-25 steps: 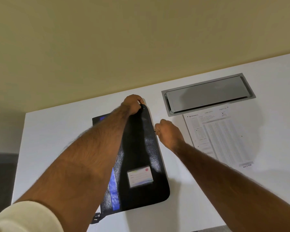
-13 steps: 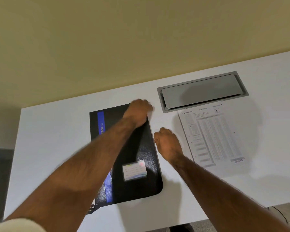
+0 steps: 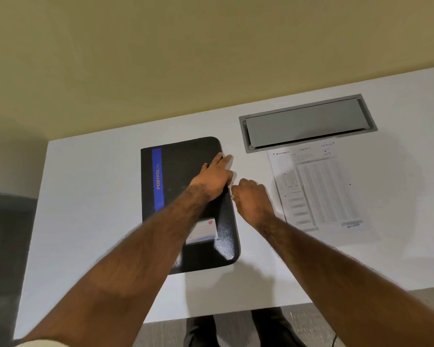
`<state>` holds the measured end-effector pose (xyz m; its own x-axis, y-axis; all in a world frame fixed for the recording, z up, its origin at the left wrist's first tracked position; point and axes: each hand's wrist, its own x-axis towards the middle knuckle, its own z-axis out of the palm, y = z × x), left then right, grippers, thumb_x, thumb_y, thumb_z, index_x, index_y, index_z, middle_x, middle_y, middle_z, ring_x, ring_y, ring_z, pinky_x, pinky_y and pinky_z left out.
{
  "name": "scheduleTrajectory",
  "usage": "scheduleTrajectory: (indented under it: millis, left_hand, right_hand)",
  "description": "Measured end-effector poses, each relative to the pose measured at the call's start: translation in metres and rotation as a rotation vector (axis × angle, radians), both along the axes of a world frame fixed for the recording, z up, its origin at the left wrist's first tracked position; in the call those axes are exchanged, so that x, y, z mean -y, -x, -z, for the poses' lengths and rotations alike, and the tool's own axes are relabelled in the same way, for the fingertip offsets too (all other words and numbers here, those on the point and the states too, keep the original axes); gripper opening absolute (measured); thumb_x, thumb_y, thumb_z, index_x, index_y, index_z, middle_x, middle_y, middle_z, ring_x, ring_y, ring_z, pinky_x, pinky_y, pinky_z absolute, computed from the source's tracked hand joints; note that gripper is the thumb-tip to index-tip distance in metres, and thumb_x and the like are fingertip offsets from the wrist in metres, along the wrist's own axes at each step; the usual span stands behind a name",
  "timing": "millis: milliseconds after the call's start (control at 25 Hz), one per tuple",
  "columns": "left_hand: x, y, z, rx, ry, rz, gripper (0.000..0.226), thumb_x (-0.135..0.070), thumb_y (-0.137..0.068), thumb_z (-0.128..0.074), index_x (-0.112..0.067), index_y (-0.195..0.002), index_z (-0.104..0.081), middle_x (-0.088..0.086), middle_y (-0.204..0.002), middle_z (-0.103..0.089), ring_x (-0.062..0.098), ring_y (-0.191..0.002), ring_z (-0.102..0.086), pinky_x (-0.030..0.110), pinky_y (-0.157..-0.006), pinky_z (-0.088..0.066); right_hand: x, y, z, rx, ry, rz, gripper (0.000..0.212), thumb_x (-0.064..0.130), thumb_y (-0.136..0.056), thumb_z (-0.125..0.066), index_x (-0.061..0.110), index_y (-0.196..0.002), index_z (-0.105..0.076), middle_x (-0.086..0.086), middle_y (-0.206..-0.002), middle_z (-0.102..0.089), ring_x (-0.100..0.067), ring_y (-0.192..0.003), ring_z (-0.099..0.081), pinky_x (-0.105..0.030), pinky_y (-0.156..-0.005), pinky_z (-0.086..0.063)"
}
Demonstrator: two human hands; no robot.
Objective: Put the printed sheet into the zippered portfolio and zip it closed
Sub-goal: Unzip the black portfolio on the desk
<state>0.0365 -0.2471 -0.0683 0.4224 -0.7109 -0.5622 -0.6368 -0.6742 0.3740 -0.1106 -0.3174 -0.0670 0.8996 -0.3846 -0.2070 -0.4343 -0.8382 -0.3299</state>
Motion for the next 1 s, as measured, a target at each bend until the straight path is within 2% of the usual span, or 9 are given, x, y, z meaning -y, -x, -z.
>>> scheduleTrajectory:
  millis: [120,240,320,440,520,600,720,800,1000]
  left_hand:
    - [0.001,0.001,-0.002,-0.034,-0.024,-0.100,0.074,-0.029,-0.078,-0.038,-0.030,-0.151,-0.028,-0.010,-0.168,0.000,0.034,-0.154,-0.003,0.060,-0.120,-0.018]
    - [0.003,-0.002,-0.001,0.011,-0.071,0.003,0.060,-0.025,-0.076,-0.036,-0.013,-0.134,-0.048,-0.007,-0.168,-0.003,0.035,-0.154,-0.003,0.061,-0.118,-0.022]
    - [0.002,-0.003,0.004,0.036,-0.071,0.021,0.047,-0.015,-0.086,-0.045,-0.011,-0.132,-0.049,-0.005,-0.168,-0.002,0.037,-0.154,-0.004,0.060,-0.118,-0.022]
    - [0.002,0.002,-0.001,0.112,-0.014,0.063,0.043,-0.005,-0.090,-0.051,-0.014,-0.132,-0.053,-0.003,-0.168,-0.001,0.036,-0.154,-0.002,0.059,-0.120,-0.020]
    - [0.003,0.010,-0.010,0.166,0.022,0.116,0.050,0.006,-0.090,-0.049,-0.015,-0.135,-0.052,-0.001,-0.168,0.001,0.031,-0.155,0.003,0.058,-0.121,-0.018]
    - [-0.008,0.022,-0.020,0.176,0.089,0.035,0.067,0.009,-0.090,-0.049,-0.019,-0.149,-0.039,0.000,-0.168,0.002,0.028,-0.155,0.004,0.056,-0.122,-0.016]
    - [-0.069,0.044,-0.022,0.133,0.163,-0.195,0.070,-0.014,-0.095,-0.061,-0.023,-0.155,-0.028,0.005,-0.168,-0.001,0.031,-0.155,-0.002,0.055,-0.123,-0.016]
    - [-0.134,0.059,-0.017,0.193,0.123,-0.295,0.077,-0.033,-0.094,-0.064,-0.023,-0.157,-0.021,0.007,-0.168,-0.001,0.035,-0.154,-0.005,0.058,-0.121,-0.016]
    - [-0.252,0.089,0.003,0.181,0.015,-0.469,0.119,-0.076,-0.071,-0.067,-0.030,-0.159,-0.001,0.009,-0.167,0.006,0.038,-0.152,-0.007,0.060,-0.117,-0.021]
  right_hand:
    - [-0.009,0.019,0.001,0.000,-0.016,-0.010,0.020,0.010,-0.094,-0.056,0.014,-0.111,-0.067,-0.010,-0.108,-0.063,-0.030,-0.104,-0.057,-0.040,-0.087,-0.042]
    - [-0.025,0.043,0.003,0.029,-0.019,-0.005,0.019,0.008,-0.090,-0.059,0.014,-0.105,-0.069,-0.008,-0.099,-0.064,-0.029,-0.097,-0.059,-0.039,-0.081,-0.042]
    - [-0.039,0.059,0.004,0.017,-0.030,0.022,0.016,0.010,-0.090,-0.059,0.015,-0.102,-0.068,-0.007,-0.096,-0.063,-0.028,-0.094,-0.058,-0.039,-0.081,-0.043]
    - [-0.062,0.080,0.006,-0.025,-0.022,0.083,0.012,0.011,-0.086,-0.064,0.018,-0.095,-0.067,-0.005,-0.093,-0.062,-0.025,-0.089,-0.057,-0.038,-0.079,-0.045]
    - [-0.075,0.092,0.007,-0.041,-0.020,0.124,0.014,0.008,-0.085,-0.064,0.017,-0.095,-0.066,-0.005,-0.094,-0.062,-0.025,-0.090,-0.057,-0.038,-0.079,-0.045]
    - [-0.085,0.098,0.004,-0.049,-0.007,0.132,0.013,0.009,-0.088,-0.063,0.015,-0.099,-0.066,-0.006,-0.098,-0.063,-0.023,-0.091,-0.057,-0.035,-0.081,-0.044]
    - [-0.090,0.097,0.000,-0.003,0.004,0.176,0.012,0.017,-0.091,-0.066,0.013,-0.103,-0.067,-0.006,-0.100,-0.064,-0.021,-0.091,-0.059,-0.033,-0.083,-0.045]
    - [-0.092,0.094,-0.002,-0.016,0.013,0.197,0.012,0.022,-0.090,-0.068,0.014,-0.100,-0.067,-0.004,-0.098,-0.065,-0.021,-0.091,-0.061,-0.034,-0.084,-0.048]
    - [-0.095,0.096,0.011,0.075,0.090,0.152,0.015,0.023,-0.088,-0.070,0.010,-0.084,-0.063,-0.010,-0.086,-0.065,-0.026,-0.078,-0.062,-0.041,-0.076,-0.051]
